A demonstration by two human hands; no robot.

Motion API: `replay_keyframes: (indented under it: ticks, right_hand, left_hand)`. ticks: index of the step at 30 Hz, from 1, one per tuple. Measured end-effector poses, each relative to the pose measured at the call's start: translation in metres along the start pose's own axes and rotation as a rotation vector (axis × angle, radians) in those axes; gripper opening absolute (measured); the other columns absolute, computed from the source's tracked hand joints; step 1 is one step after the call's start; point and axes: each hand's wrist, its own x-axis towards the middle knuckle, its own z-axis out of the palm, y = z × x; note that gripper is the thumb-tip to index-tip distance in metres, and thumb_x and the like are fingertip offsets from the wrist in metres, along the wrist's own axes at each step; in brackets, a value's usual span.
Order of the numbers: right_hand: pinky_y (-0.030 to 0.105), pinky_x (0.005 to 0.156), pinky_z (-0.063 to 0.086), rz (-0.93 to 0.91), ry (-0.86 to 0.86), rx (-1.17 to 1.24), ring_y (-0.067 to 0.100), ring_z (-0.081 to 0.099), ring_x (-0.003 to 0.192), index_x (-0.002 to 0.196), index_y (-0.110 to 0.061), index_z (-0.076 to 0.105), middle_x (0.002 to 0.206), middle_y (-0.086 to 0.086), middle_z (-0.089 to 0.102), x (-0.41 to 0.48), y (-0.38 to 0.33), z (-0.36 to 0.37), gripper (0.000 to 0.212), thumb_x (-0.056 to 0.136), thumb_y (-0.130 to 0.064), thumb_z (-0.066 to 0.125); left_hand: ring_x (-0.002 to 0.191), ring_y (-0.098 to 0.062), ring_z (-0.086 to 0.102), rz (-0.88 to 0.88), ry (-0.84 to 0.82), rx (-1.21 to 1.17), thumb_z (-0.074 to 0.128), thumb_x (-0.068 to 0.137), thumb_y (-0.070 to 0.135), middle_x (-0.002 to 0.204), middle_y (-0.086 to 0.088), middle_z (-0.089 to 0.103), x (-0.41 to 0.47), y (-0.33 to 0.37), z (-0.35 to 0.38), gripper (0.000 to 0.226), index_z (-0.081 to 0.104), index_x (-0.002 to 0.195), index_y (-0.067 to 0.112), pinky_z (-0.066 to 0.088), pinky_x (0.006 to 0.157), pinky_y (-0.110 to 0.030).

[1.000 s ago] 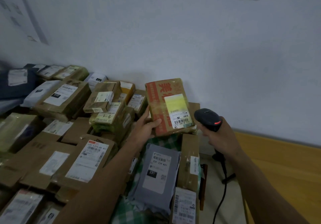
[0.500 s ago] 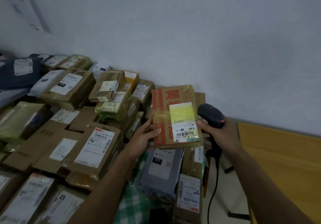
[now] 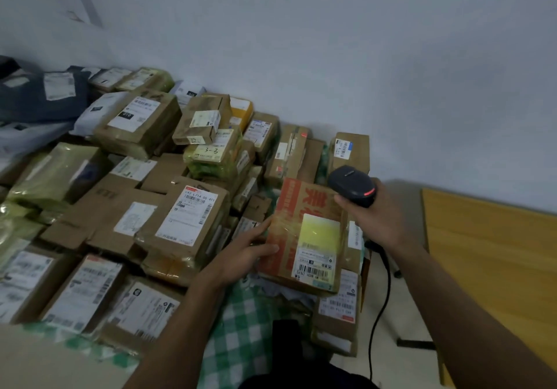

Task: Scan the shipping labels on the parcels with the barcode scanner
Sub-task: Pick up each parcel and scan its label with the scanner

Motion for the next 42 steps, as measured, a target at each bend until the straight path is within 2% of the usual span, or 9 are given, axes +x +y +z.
replay_keyframes:
  ticks: [6,10,13,19,25,29,32,37,42]
  right_hand:
    - [0.016,0.086,0.045,-0.022,-0.106,-0.11,0.008,0.061,0.113,0.133,-0.03,0.055,0.122,-0.011,0.065,0.006,0.007,0.009,0.058,0.084,-0.027,0.087]
    - [0.017,0.082,0.045,-0.008,-0.089,-0.164,0.007,0.062,0.109,0.136,-0.026,0.055,0.12,-0.013,0.065,0.019,0.008,-0.005,0.057,0.087,-0.035,0.083]
    - [0.021,0.079,0.047,-0.026,-0.045,-0.215,0.003,0.065,0.099,0.123,-0.029,0.057,0.106,-0.015,0.068,0.04,0.005,-0.022,0.043,0.089,-0.04,0.081]
    - [0.034,0.084,0.052,0.026,-0.042,-0.241,0.019,0.069,0.101,0.127,-0.026,0.055,0.112,-0.004,0.07,0.094,0.002,-0.027,0.046,0.089,-0.035,0.08]
    - [0.035,0.088,0.055,0.021,-0.128,-0.254,0.02,0.068,0.101,0.14,-0.023,0.056,0.116,-0.003,0.07,0.136,0.007,-0.009,0.056,0.091,-0.035,0.081]
    - [0.035,0.086,0.057,0.023,-0.191,-0.238,0.015,0.067,0.097,0.138,-0.025,0.058,0.11,-0.004,0.07,0.154,0.015,-0.001,0.048,0.094,-0.03,0.077]
    - [0.037,0.086,0.057,0.035,-0.205,-0.241,0.013,0.065,0.094,0.136,-0.026,0.058,0.108,-0.006,0.07,0.163,0.023,0.002,0.048,0.093,-0.032,0.078]
    - [0.034,0.084,0.054,0.054,-0.223,-0.215,0.012,0.063,0.092,0.13,-0.029,0.057,0.105,-0.005,0.068,0.168,0.028,0.006,0.042,0.093,-0.028,0.077]
    - [0.025,0.076,0.049,0.051,-0.229,-0.196,0.008,0.064,0.088,0.127,-0.033,0.056,0.104,-0.006,0.069,0.169,0.026,0.006,0.04,0.094,-0.027,0.077]
  left_hand:
    - [0.106,0.004,0.068,-0.022,-0.006,0.222,0.065,0.098,0.025,0.115,0.026,0.071,0.006,0.021,-0.001,0.044,0.06,0.124,0.06,0.053,0.105,-0.036]
    - [0.089,0.012,0.055,0.044,0.162,0.187,0.061,0.102,0.044,0.102,0.031,0.057,0.029,0.054,0.002,0.022,0.054,0.123,0.048,0.043,0.076,-0.008]
    - [0.113,-0.009,0.061,0.129,0.348,0.261,0.057,0.104,0.043,0.123,0.009,0.065,0.076,0.075,-0.004,0.043,0.058,0.141,0.021,0.043,0.088,-0.021]
    - [0.135,-0.022,0.052,0.073,0.329,0.457,0.062,0.101,0.039,0.15,-0.001,0.054,0.184,0.105,-0.018,0.05,0.053,0.147,0.021,0.044,0.108,-0.035]
    - [0.12,-0.018,0.06,0.028,0.418,0.449,0.072,0.095,0.024,0.125,0.006,0.062,0.251,0.08,-0.03,0.046,0.052,0.137,0.02,0.049,0.089,-0.031]
    - [0.145,-0.032,0.042,-0.124,0.405,0.355,0.089,0.078,0.017,0.156,-0.008,0.044,0.276,0.053,-0.034,0.108,0.019,0.16,0.02,0.042,0.111,-0.048]
    - [0.145,-0.033,0.042,-0.163,0.346,0.28,0.097,0.065,0.023,0.158,-0.006,0.043,0.291,0.037,-0.038,0.125,0.016,0.161,0.025,0.042,0.113,-0.05]
    - [0.148,-0.028,0.036,-0.071,0.224,0.267,0.088,0.076,0.017,0.162,-0.005,0.035,0.295,0.039,-0.029,0.114,0.015,0.163,0.029,0.038,0.116,-0.045]
    - [0.137,-0.02,0.049,0.099,0.271,0.205,0.076,0.091,0.014,0.152,0.001,0.049,0.292,0.045,-0.032,0.091,0.023,0.162,0.031,0.047,0.103,-0.031]
